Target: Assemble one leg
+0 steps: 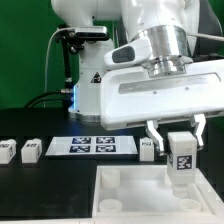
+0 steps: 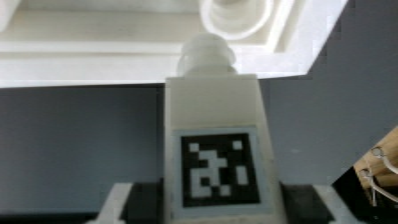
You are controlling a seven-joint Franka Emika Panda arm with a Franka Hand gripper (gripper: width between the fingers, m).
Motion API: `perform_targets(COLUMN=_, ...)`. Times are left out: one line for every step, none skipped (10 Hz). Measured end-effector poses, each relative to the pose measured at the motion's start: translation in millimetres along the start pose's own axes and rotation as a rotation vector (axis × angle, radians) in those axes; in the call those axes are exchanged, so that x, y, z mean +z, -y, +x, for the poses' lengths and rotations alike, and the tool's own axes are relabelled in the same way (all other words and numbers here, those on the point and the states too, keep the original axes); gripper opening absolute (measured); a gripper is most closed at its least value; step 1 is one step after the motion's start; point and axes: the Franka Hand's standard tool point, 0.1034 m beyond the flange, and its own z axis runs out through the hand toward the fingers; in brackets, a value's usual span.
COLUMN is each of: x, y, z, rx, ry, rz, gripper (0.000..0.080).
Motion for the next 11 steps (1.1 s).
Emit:
perform_targets(x=1.9, y=2.6, z=-1.6, rx=-0.003, ry=0.003, rz=0.003, gripper=0.0291)
perform_targets(x=4.0, y=5.4, z=-3.5, rx=-0.006, ry=0.006, rz=0.006, gripper=0.0291)
perform_targets(x=6.5, y=5.6, z=-6.6, rx=-0.008, ry=0.010, rz=0.005, gripper=0.0291)
perform_targets(x=9.1, y=5.3, z=-10.4, rx=-0.008, ry=0.014, rz=0.005, gripper=0.0291)
perform_targets(x=10.2, y=6.6, z=-12.1, rx=-0.009, ry=0.017, rz=0.006, gripper=0.0291)
perform_targets(x=12.0, y=6.7, z=-14.7, rx=-0.009, ry=0.022, rz=0.006, gripper=0.0291)
perform_targets(x=13.9, y=6.6, z=-16.9, rx=-0.009, ry=0.025, rz=0.006, gripper=0.0291)
perform_targets(x=17.7, y=7.3, z=-20.4, rx=-0.009, ry=0.029, rz=0.007, gripper=0.0291)
perform_targets(x=20.2, y=9.8, z=-23.8, rx=-0.013, ry=0.034, rz=0.009, gripper=0.0291)
perform_targets(x=20.8, y=12.4, z=-25.4, rx=-0.016, ry=0.035, rz=0.011, gripper=0.0291)
perform_targets(x=21.0, y=14.2, z=-25.9, rx=-0.019, ry=0.027, rz=0.011, gripper=0.0292)
